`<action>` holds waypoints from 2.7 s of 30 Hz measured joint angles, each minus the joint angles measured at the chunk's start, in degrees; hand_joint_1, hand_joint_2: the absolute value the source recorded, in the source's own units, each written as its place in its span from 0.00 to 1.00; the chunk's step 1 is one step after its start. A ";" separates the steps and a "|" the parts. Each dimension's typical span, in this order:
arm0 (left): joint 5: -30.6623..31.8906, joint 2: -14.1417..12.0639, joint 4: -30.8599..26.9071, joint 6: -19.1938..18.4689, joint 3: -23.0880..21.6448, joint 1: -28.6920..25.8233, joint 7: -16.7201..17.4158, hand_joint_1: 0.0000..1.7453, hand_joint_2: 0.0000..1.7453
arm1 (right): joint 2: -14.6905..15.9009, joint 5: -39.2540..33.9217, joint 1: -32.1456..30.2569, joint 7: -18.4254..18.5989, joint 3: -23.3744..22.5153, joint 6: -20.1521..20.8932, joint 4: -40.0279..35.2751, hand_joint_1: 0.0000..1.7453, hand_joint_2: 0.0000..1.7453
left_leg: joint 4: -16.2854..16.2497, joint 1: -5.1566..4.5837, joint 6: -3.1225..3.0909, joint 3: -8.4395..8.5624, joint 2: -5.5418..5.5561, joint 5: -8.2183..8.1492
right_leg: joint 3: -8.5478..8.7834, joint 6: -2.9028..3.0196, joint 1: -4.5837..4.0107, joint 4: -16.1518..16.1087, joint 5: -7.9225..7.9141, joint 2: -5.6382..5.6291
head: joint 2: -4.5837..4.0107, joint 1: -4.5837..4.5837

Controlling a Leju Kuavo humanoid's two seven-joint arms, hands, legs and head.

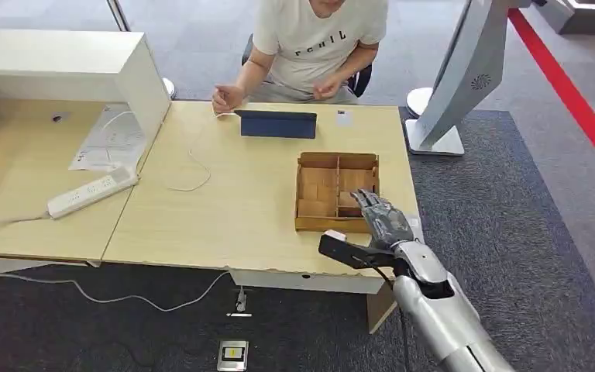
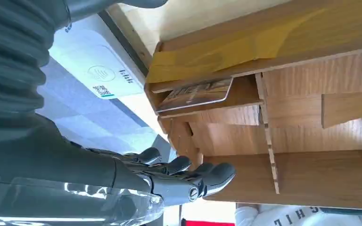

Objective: Pass the card to the sensor for recognition and then transmit it.

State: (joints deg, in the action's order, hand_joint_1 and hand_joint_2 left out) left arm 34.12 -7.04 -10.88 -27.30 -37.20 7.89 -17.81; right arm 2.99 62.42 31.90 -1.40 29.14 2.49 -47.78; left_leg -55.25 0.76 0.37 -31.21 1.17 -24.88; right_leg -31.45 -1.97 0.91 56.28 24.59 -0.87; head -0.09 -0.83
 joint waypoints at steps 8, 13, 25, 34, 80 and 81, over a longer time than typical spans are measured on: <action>-4.02 -0.02 0.00 -0.04 2.93 -0.06 3.69 0.00 0.00 | 0.13 0.68 -1.16 0.04 -0.35 0.39 -0.02 0.00 1.00 | 0.00 0.00 0.00 0.00 0.00 0.00 | 0.00 0.00 0.00 0.00 0.00 0.00 | 0.00 0.00; -6.66 0.00 0.02 0.44 5.11 -0.10 5.77 0.00 0.00 | 0.02 1.01 -1.70 0.11 -0.35 0.39 -0.09 0.00 1.00 | 0.00 0.00 0.00 -0.01 0.00 0.00 | 0.00 0.00 0.00 0.01 0.00 0.00 | -0.02 0.00; -12.13 0.00 0.13 1.66 11.35 -0.31 10.60 0.00 0.00 | -0.74 2.82 -2.13 0.72 -0.33 0.17 -0.59 0.00 1.00 | 0.01 0.00 0.00 -0.02 0.00 0.00 | 0.00 0.00 0.00 0.01 0.00 0.00 | 0.00 0.00; -13.36 0.00 0.15 1.68 14.27 -0.56 12.15 0.00 0.00 | -1.42 4.90 -1.14 0.74 -0.28 -1.09 0.20 0.00 1.00 | 0.01 0.01 0.00 -0.03 0.00 0.00 | -0.01 0.00 -0.01 0.01 0.00 0.00 | 0.00 -0.02; -38.51 2.99 0.24 24.70 40.50 -1.20 28.11 0.00 0.00 | -1.36 5.18 2.78 -2.38 -2.23 -4.72 11.10 1.00 1.00 | 0.00 0.00 0.00 -0.03 0.00 -0.01 | -0.03 0.00 0.00 -0.01 0.01 0.00 | 0.00 0.00; -39.08 3.13 0.24 25.25 40.96 -1.21 28.24 0.00 0.00 | -1.36 5.09 2.77 -2.38 -2.23 -4.72 11.13 1.00 1.00 | 0.00 0.00 0.00 -0.03 0.00 -0.01 | -0.03 0.00 0.00 -0.01 0.01 0.00 | 0.00 -0.02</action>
State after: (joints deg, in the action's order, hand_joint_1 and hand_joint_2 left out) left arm -4.96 -3.91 -10.64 -2.05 3.76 6.68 10.43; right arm 1.64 67.52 34.66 -3.78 26.91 -2.23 -36.65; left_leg -55.25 0.76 0.37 -31.24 1.17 -24.89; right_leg -31.49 -1.97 0.90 56.27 24.60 -0.87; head -0.09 -0.85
